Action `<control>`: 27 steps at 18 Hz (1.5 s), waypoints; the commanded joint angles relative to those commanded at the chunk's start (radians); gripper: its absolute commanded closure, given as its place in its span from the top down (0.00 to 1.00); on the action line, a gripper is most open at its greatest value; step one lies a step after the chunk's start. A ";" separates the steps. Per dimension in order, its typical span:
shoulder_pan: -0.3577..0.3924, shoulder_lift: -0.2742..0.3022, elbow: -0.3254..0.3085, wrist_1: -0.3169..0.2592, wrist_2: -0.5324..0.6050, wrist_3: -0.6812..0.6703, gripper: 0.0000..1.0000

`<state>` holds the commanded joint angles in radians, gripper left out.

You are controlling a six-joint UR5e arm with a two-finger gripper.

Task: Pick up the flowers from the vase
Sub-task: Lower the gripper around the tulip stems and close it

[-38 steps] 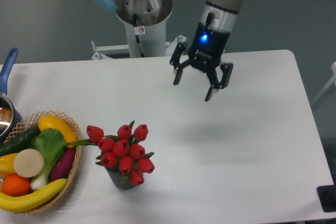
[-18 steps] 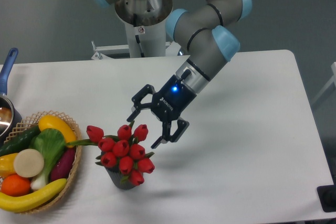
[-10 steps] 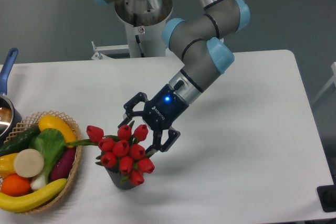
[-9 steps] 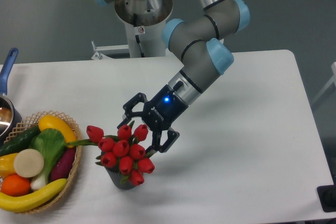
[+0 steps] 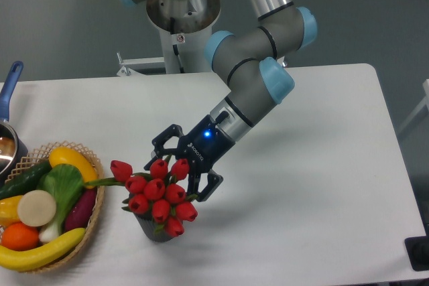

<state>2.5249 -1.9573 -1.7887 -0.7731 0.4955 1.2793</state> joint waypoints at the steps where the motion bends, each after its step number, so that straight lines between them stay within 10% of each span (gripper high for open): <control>1: -0.002 -0.002 0.000 0.000 0.000 0.000 1.00; 9: -0.021 -0.028 0.026 0.002 0.000 0.000 1.00; 14: -0.023 -0.023 0.026 0.005 0.000 -0.002 0.67; 27: -0.014 -0.017 0.025 0.005 -0.049 -0.005 0.43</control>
<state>2.5111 -1.9742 -1.7641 -0.7685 0.4465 1.2747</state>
